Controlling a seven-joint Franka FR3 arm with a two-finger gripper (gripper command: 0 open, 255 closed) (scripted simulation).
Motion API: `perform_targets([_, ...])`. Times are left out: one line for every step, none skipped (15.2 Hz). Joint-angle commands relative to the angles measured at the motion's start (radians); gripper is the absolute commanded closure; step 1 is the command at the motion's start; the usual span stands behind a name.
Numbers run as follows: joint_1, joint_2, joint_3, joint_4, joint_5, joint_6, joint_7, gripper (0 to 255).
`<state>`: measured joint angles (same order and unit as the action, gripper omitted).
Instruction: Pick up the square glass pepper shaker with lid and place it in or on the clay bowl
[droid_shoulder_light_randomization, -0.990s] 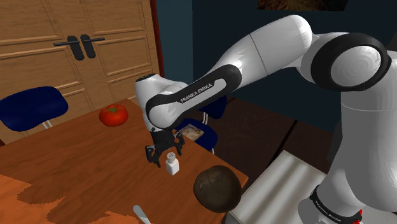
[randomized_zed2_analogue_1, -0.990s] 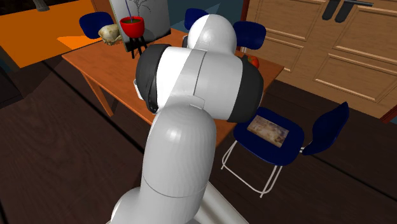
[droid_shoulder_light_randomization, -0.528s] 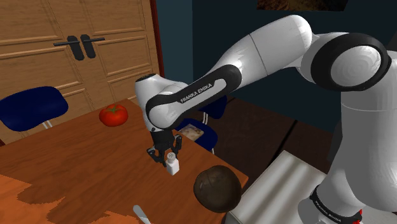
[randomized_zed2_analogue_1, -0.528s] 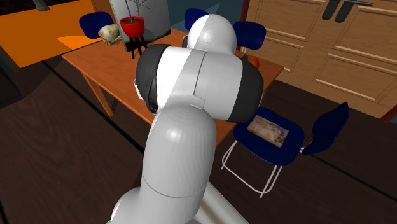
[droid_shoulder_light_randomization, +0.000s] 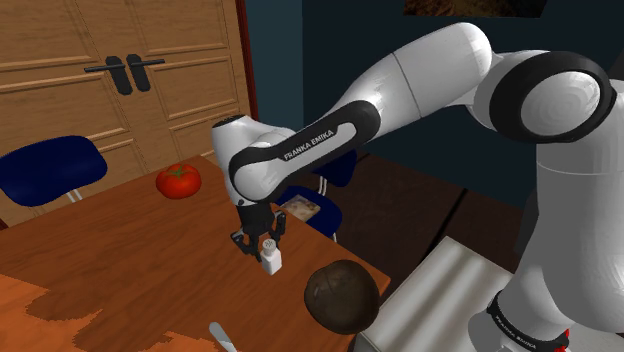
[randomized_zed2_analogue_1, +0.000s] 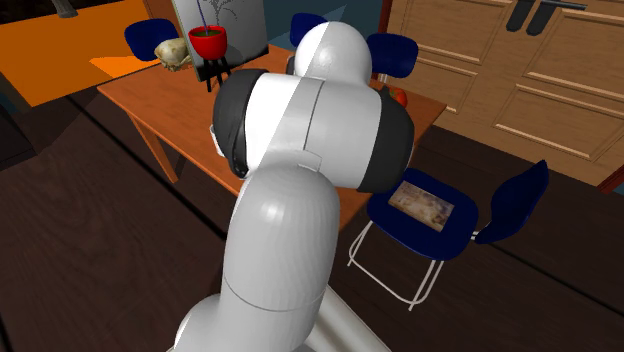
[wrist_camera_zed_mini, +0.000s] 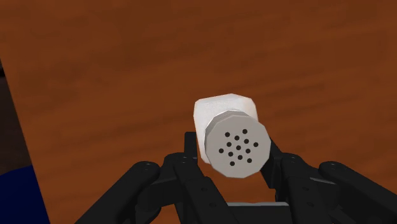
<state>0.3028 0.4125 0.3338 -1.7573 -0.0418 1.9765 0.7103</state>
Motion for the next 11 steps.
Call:
perform_targets([-0.001, -0.009, 0.002, 0.008, 0.003, -0.017, -0.001, 255])
perform_targets([-0.002, -0.015, 0.002, 0.013, 0.005, -0.028, -0.001, 255])
perform_targets([-0.002, -0.021, 0.003, 0.019, 0.007, -0.039, -0.001, 255])
perform_targets([-0.003, -0.026, 0.004, 0.025, 0.008, -0.050, -0.002, 255])
perform_targets([-0.003, -0.032, 0.005, 0.032, 0.010, -0.062, -0.002, 255])
perform_targets([-0.004, -0.037, 0.006, 0.038, 0.012, -0.073, -0.002, 255])
perform_targets([-0.004, -0.042, 0.006, 0.045, 0.013, -0.085, -0.003, 255])
perform_targets([-0.005, -0.047, 0.007, 0.052, 0.015, -0.096, -0.003, 255])
perform_targets([-0.005, -0.051, 0.008, 0.059, 0.017, -0.108, -0.003, 255])
perform_targets([-0.005, -0.056, 0.009, 0.066, 0.018, -0.120, -0.003, 255])
perform_targets([-0.006, -0.060, 0.009, 0.074, 0.019, -0.132, -0.003, 255])
